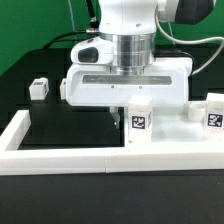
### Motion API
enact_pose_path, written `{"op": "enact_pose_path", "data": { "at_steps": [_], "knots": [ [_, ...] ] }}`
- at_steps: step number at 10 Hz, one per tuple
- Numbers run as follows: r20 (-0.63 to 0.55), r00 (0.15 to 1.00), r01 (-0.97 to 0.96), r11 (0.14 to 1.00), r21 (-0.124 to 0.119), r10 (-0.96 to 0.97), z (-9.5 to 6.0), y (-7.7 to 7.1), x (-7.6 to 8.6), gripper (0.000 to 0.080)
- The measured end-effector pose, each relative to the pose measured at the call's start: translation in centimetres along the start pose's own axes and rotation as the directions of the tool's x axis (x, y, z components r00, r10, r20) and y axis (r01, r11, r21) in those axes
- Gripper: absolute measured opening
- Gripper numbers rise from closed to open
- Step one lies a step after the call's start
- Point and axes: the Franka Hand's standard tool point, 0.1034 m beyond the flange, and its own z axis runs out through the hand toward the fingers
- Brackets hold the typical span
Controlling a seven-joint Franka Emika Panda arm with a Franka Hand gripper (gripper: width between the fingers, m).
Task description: Assemble square table
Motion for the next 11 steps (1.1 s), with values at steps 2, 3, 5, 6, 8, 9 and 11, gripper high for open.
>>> {"op": "enact_pose_path", "data": {
  "at_steps": [2, 3, 5, 6, 8, 9, 11],
  "knots": [
    [0.000, 1.000, 0.000, 1.000, 0.000, 0.000, 0.0, 0.0, 0.0, 0.0064],
    [0.000, 1.000, 0.000, 1.000, 0.000, 0.000, 0.0, 0.0, 0.0, 0.0064],
    [0.000, 0.990, 0.143, 0.990, -0.003, -0.143, 0.0, 0.9, -0.3, 0.0064],
    [-0.012, 0.982, 0.189, 0.982, -0.014, -0.189, -0.1, 1.3, -0.2, 0.0064],
    [-0.038, 0.953, 0.298, 0.954, -0.039, -0.299, -0.3, 2.0, 0.2, 0.0064],
    [-0.036, 0.932, 0.360, 0.932, -0.045, -0.361, -0.4, 2.1, 0.4, 0.0064],
    [-0.034, 0.898, 0.438, 0.898, -0.054, -0.440, -0.5, 2.1, 0.7, 0.0065]
  ]
}}
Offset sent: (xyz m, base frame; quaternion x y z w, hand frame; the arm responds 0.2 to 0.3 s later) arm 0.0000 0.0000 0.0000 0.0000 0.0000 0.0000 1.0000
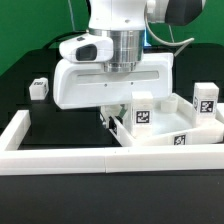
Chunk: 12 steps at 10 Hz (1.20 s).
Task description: Assemble square table
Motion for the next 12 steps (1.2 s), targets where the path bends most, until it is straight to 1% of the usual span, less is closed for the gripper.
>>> {"op": "enact_pose_path", "data": {
  "at_steps": [1, 2, 3, 6, 7, 8, 9, 10, 11, 12],
  "knots": [
    [0.004, 0.985, 0.173, 0.985, -0.026, -0.173, -0.4, 0.0, 1.0, 0.0065],
    [0.008, 0.958, 0.288, 0.956, -0.056, -0.288, -0.7, 0.1, 1.6, 0.0067],
    [0.006, 0.942, 0.336, 0.939, -0.067, -0.337, -0.7, 0.2, 1.6, 0.0068],
    [0.021, 0.868, 0.496, 0.865, -0.070, -0.496, -0.7, 0.7, 1.5, 0.0070],
    [0.024, 0.835, 0.549, 0.832, -0.079, -0.549, -0.8, 0.5, 1.8, 0.0070],
    [0.025, 0.776, 0.629, 0.771, -0.102, -0.630, -1.0, -0.1, 2.7, 0.0070],
    [0.041, 0.669, 0.741, 0.661, -0.117, -0.743, -1.3, 0.2, 3.0, 0.0070],
    [0.057, 0.596, 0.801, 0.588, -0.117, -0.801, -1.2, 0.6, 2.9, 0.0070],
    [0.066, 0.564, 0.824, 0.555, -0.115, -0.823, -1.2, 0.6, 2.8, 0.0070],
    [0.078, 0.509, 0.859, 0.500, -0.111, -0.857, -1.2, 0.7, 2.8, 0.0070]
  ]
}}
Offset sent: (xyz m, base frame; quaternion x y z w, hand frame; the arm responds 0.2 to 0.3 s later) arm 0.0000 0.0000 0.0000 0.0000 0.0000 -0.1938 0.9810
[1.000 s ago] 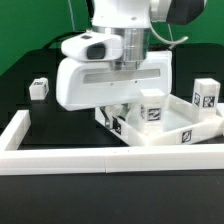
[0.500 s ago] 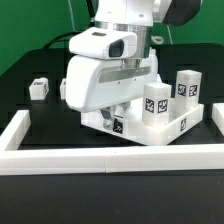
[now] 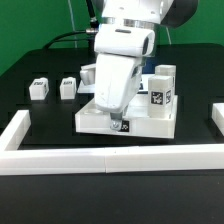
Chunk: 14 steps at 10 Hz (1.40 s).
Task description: Assemble square table
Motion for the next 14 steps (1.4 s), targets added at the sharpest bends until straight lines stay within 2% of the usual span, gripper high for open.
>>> {"op": "enact_pose_path", "data": {
  "at_steps": [1, 3, 4, 7, 8, 9, 10, 11, 12, 14],
  "knots": [
    [0.003, 0.999, 0.043, 0.999, -0.002, -0.043, 0.1, 0.2, 0.5, 0.0070],
    [-0.002, 0.978, 0.210, 0.977, -0.044, -0.211, 0.0, 1.7, 4.6, 0.0070],
    [0.000, 0.959, 0.282, 0.957, -0.075, -0.283, -0.3, 2.1, 4.8, 0.0070],
    [0.022, 0.906, 0.423, 0.904, -0.067, -0.422, -0.1, 2.0, 4.3, 0.0071],
    [0.026, 0.880, 0.475, 0.876, -0.086, -0.474, -0.2, 2.0, 4.7, 0.0071],
    [0.032, 0.821, 0.569, 0.811, -0.136, -0.570, -0.4, 1.7, 5.9, 0.0071],
    [0.048, 0.733, 0.676, 0.719, -0.162, -0.679, -0.5, 1.2, 6.3, 0.0071],
    [0.060, 0.664, 0.743, 0.648, -0.169, -0.745, -0.6, 0.6, 5.6, 0.0072],
    [0.068, 0.634, 0.769, 0.619, -0.160, -0.770, -0.4, 0.4, 4.0, 0.0071],
    [0.078, 0.574, 0.815, 0.560, -0.149, -0.815, -0.2, 0.2, 4.1, 0.0070]
  ]
}}
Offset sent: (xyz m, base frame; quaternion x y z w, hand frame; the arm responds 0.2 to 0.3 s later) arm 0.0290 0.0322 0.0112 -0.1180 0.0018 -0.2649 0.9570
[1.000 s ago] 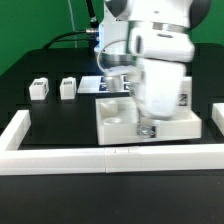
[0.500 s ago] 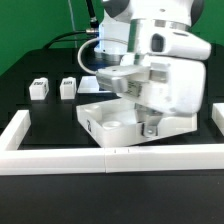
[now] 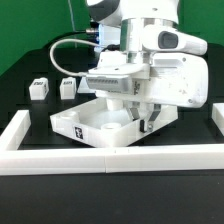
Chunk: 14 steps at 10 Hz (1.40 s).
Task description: Assemble square table
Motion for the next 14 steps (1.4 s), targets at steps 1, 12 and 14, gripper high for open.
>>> {"op": "enact_pose_path", "data": {
  "at_steps": [1, 12, 14],
  "knots": [
    [-0.002, 0.997, 0.082, 0.997, -0.001, -0.082, 0.0, 0.0, 0.3, 0.0070],
    [-0.086, 0.727, 0.677, 0.732, -0.075, -0.681, 0.1, 3.8, 5.6, 0.0067],
    [-0.088, 0.749, 0.653, 0.754, -0.071, -0.657, 0.1, 3.9, 5.7, 0.0066]
  ]
}}
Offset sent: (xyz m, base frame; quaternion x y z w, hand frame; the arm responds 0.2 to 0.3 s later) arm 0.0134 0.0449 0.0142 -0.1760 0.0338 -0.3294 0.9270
